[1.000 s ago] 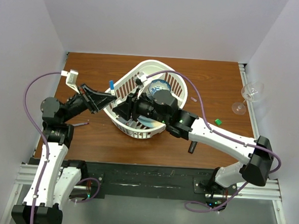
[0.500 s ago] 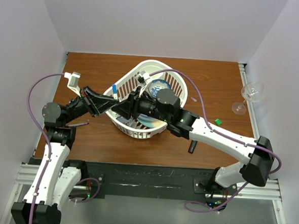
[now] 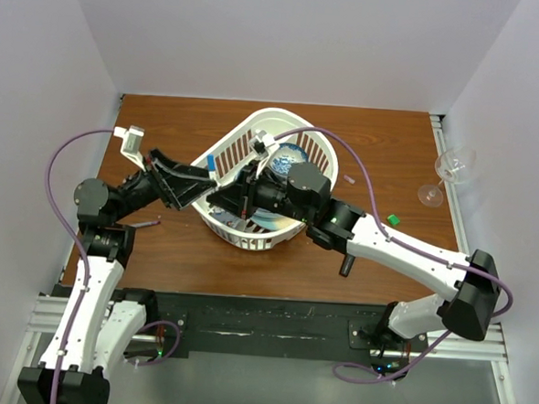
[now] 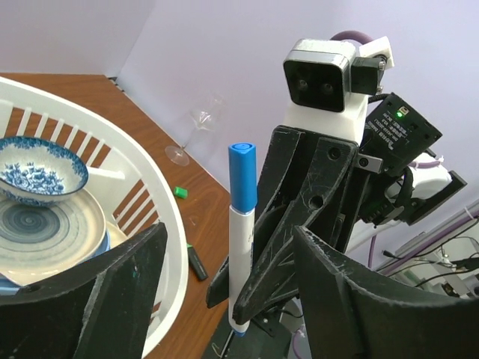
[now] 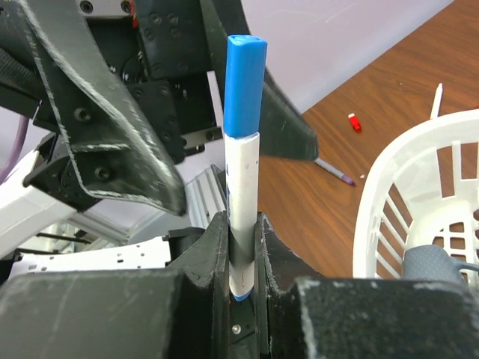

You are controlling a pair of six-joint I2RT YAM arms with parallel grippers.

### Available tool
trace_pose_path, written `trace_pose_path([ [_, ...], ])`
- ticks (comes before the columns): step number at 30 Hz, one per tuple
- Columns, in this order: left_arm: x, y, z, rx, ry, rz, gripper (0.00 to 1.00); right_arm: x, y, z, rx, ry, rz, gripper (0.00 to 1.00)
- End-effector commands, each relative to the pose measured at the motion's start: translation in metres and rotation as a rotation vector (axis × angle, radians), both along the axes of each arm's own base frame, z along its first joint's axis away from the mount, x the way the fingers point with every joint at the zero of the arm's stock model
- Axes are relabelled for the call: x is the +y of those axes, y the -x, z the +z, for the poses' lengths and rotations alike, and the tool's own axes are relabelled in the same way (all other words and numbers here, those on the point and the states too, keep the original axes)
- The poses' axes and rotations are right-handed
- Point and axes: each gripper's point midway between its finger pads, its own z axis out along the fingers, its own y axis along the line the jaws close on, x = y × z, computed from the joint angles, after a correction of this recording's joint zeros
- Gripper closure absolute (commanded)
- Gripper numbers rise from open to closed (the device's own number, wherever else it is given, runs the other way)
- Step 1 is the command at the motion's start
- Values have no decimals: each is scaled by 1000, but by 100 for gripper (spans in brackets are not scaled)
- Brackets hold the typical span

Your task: Insert the pens into the pen caps

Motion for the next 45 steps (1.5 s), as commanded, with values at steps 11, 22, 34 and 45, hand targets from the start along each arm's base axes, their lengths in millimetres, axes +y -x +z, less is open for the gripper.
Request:
trace_pose_path([
  [11, -4, 17, 56, -179, 53, -58, 26, -16, 28, 29, -74, -73, 101, 100],
  [22, -4, 15, 66, -186, 58, -67, 31, -16, 34, 32, -55, -74, 129, 100],
  [34, -7, 13, 55, -159, 59, -84, 43, -15, 34, 32, -47, -72, 130, 100],
  [45, -12, 10, 48, -142, 53, -105, 70, -12, 31, 32, -46, -70, 127, 100],
])
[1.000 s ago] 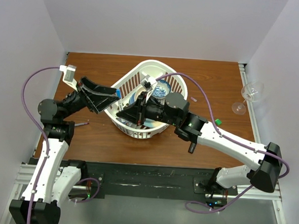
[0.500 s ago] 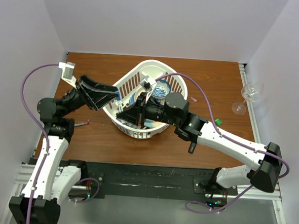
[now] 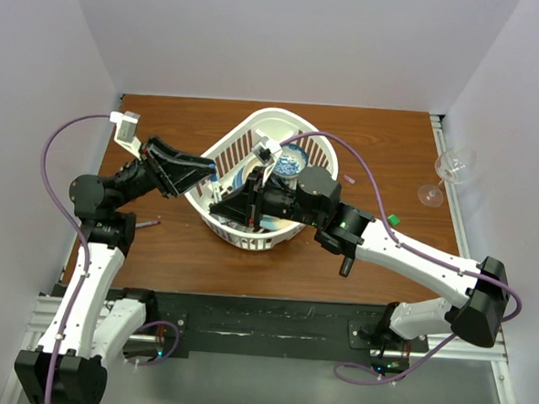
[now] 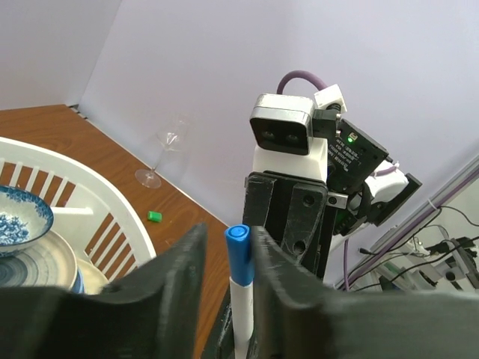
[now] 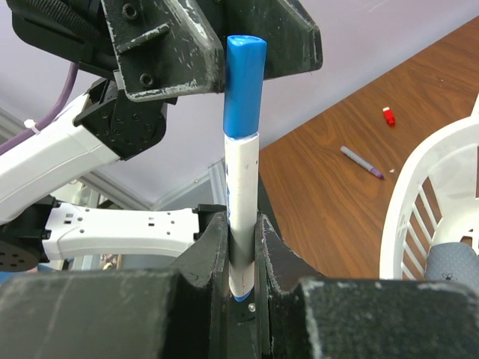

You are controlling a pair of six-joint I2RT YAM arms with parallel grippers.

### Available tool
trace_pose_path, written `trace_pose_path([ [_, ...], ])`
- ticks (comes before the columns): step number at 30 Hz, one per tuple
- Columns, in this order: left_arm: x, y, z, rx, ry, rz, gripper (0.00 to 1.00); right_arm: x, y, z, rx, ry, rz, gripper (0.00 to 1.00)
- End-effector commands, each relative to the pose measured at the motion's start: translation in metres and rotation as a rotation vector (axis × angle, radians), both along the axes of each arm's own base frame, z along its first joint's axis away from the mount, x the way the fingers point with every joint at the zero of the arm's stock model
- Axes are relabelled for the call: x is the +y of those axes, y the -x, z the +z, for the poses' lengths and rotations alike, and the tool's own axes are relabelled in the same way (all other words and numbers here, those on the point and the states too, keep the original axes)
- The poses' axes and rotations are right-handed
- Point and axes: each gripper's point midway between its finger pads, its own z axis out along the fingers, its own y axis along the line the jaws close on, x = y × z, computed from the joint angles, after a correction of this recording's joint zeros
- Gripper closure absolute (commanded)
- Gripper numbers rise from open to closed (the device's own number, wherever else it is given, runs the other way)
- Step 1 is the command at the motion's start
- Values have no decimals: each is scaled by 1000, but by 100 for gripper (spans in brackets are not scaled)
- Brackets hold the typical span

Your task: Insert the pens into the pen caps

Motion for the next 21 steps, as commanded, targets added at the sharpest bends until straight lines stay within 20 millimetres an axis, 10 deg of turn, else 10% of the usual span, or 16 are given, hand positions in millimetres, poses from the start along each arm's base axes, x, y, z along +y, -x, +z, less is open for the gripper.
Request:
trace_pose_path([
  [1, -6, 10, 3, -39, -4, -37, 86, -1, 2, 26, -31, -54, 12, 100],
  [6, -22, 12, -42, 67, -39, -108, 100, -7, -18, 57, -119, -72, -65, 100],
  [13, -29, 27, -44, 70, -15, -147, 100, -22, -62, 80, -140, -88, -127, 100],
  [21, -38, 35, -79, 195, -35, -224, 100, -26, -69, 98, -317, -56, -113, 100],
])
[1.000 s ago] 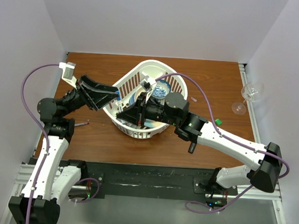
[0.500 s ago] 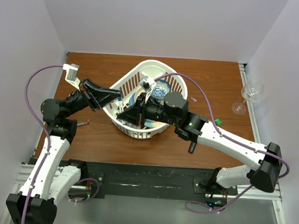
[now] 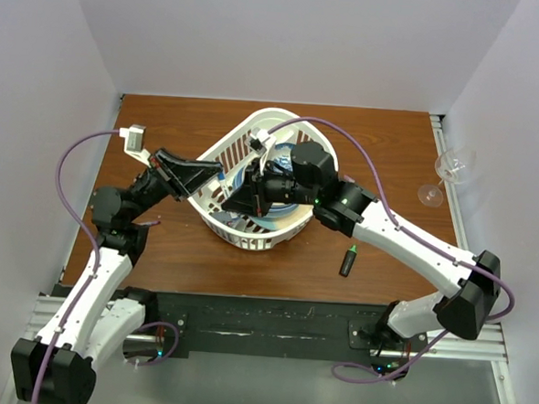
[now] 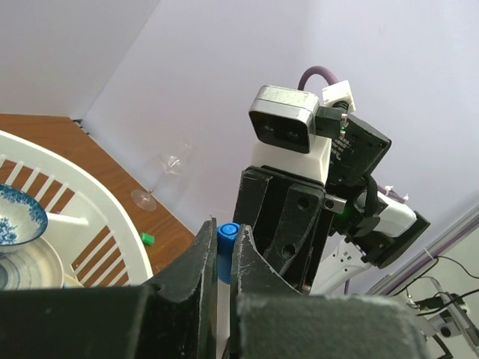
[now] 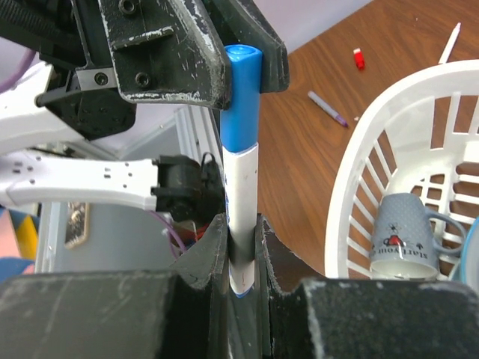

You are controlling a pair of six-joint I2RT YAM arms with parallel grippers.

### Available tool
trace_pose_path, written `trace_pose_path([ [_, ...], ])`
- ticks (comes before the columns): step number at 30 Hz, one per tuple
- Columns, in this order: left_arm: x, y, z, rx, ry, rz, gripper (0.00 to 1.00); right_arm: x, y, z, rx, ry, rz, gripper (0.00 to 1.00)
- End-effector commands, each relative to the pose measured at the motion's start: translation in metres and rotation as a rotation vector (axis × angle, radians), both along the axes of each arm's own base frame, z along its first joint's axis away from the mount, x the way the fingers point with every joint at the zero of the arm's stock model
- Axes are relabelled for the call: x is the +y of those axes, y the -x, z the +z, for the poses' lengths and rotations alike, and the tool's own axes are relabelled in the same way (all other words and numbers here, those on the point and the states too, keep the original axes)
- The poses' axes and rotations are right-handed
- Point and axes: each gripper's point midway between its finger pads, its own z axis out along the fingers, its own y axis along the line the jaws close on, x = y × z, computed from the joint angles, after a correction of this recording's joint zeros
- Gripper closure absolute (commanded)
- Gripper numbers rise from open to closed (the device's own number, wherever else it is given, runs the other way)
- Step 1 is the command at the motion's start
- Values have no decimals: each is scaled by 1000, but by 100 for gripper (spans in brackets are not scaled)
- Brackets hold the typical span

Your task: Insert the pens into the pen caps

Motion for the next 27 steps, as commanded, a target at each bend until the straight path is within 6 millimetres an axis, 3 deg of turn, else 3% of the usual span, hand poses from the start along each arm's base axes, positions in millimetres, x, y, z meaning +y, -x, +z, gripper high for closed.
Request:
trace_pose_path([
  [1, -26, 49, -53, 123, -142, -288, 100, -11, -42, 124, -323, -265, -130, 100],
  [12, -38, 51, -76, 172, -175, -270, 100, -12, -71, 142, -301, -309, -224, 100],
  [18, -48, 56, -99, 243, -195, -305, 100, -13, -81, 157, -343, -323, -265, 100],
  [27, -49, 66, -122, 247, -297, -326, 100, -32, -88, 176, -442, -311, -295, 100],
])
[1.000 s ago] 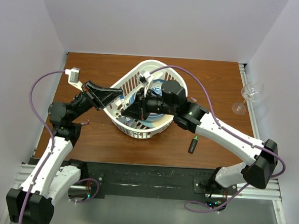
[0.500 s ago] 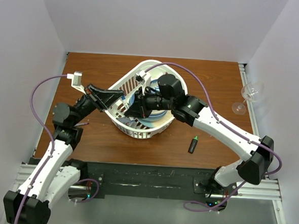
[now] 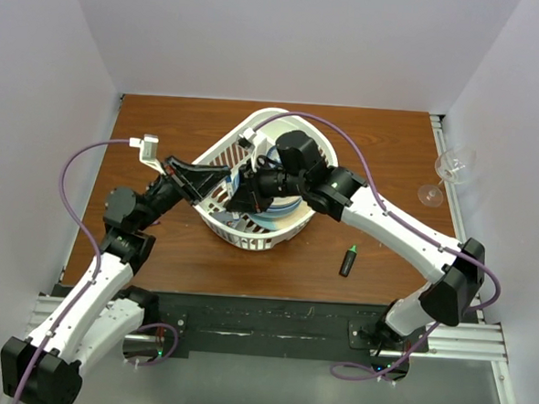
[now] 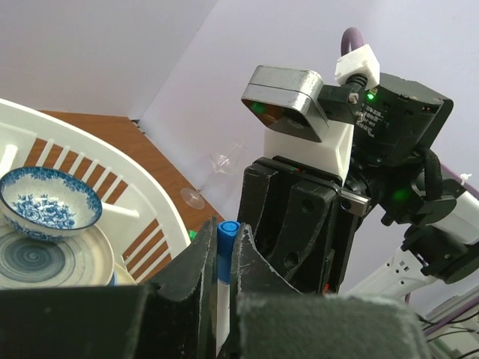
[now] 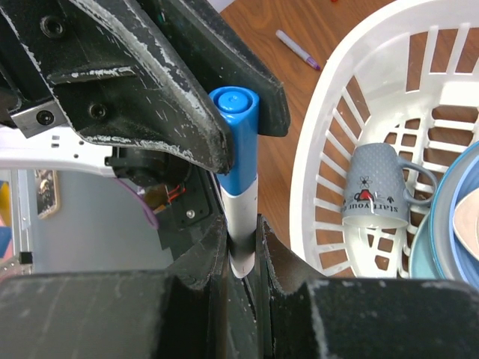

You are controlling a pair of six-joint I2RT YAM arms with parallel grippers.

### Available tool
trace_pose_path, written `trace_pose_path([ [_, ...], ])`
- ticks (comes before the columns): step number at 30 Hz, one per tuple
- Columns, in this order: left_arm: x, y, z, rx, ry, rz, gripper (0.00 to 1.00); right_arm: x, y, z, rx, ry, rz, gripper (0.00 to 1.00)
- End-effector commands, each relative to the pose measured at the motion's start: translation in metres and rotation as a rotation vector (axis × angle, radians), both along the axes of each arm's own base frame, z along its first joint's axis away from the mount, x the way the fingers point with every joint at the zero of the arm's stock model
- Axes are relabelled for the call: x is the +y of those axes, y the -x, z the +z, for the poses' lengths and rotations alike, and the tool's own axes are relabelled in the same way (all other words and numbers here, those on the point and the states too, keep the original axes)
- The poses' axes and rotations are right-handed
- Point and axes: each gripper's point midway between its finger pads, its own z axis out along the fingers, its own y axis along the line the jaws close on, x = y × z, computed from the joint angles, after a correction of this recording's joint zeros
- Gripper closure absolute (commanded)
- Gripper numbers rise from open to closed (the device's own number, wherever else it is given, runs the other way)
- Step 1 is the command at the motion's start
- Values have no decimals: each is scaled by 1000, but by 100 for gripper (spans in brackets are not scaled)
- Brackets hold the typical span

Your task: Insert the pens into the pen caps

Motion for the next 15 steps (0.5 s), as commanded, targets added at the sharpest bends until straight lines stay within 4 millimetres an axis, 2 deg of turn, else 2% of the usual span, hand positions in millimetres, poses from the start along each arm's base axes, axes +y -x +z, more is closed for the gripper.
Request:
trace_pose_path([
  [1, -35, 82, -91, 262, -192, -455, 100, -27, -67, 208, -525, -487, -251, 100],
  [5, -35, 90, -87, 236, -194, -481, 100, -36, -64, 211, -541, -497, -254, 100],
  [6, -35, 92, -83, 224, -190, -488, 100, -37, -58, 218, -546, -529, -231, 100],
  [7, -35, 93, -81, 213, -183, -496, 100, -38, -58, 215, -533, -537, -227, 100],
  [8, -37, 104, -78, 198, -176, -551, 100, -42, -61, 216, -524, -551, -225, 100],
  [9, -37, 106, -77, 203, -168, -565, 100, -45, -53, 227, -521, -605, -196, 100],
  [15, -39, 117, -78, 261, -158, -617, 100, -46, -48, 233, -554, -604, -151, 100],
])
